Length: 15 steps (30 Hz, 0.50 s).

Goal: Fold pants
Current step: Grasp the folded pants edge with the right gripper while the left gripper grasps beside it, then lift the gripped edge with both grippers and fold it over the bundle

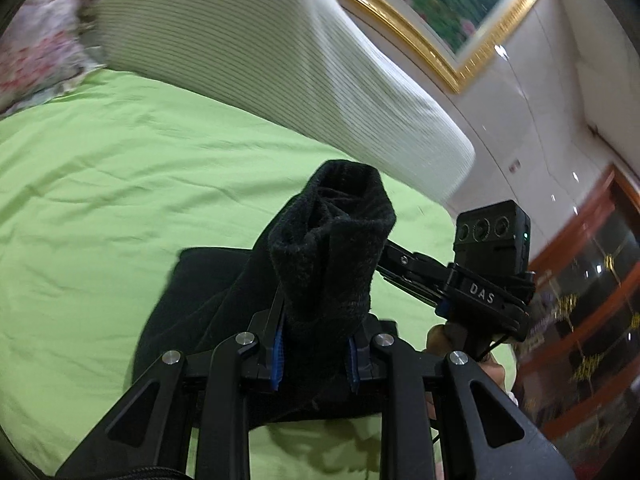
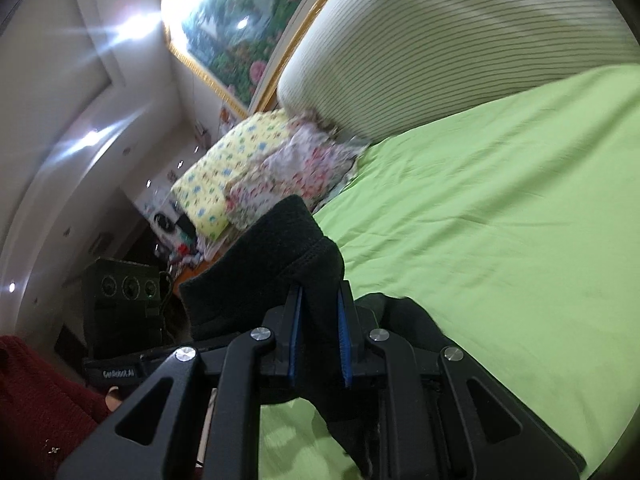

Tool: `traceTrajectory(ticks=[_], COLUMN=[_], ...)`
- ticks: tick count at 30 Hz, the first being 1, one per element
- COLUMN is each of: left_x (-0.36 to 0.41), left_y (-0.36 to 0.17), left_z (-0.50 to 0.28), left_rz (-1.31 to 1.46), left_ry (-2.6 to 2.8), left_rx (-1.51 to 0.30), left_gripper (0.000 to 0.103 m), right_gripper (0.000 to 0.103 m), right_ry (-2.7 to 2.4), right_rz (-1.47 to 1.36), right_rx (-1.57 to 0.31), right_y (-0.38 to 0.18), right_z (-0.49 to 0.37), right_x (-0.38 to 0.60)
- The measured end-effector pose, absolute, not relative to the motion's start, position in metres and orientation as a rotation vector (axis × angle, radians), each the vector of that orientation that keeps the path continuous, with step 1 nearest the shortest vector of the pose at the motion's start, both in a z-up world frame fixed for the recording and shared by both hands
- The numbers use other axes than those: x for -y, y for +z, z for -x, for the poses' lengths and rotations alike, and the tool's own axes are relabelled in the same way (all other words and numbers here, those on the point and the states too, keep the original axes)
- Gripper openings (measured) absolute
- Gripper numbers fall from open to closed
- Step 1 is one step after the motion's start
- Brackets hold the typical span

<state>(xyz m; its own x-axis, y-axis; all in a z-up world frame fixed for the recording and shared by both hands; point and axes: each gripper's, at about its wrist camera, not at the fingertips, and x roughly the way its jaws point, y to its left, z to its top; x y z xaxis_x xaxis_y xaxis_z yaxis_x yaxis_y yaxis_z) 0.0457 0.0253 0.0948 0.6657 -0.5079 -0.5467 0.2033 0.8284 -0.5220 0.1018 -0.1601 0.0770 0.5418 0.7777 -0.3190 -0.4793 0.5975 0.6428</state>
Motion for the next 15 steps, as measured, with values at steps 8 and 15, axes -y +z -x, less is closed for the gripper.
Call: traceTrajectory(ticks=[8, 15], left_x=[0.031, 0.063], left_y=[0.075, 0.061], left_z=[-0.052, -0.059], left_rz=[0.382, 0.305], left_ry=[-0.466, -0.494], left_rx=[-0.808, -0.840], left_gripper=[0.023, 0.024], right_gripper=[0.017, 0.019], right_ry=[0.691, 0.584], right_rz=[-0.560, -0.557], right_rx=[-0.637, -0.664], right_y=[0.054, 0.038], right_z=[-0.080, -0.067], right_x=[0.194, 0.212])
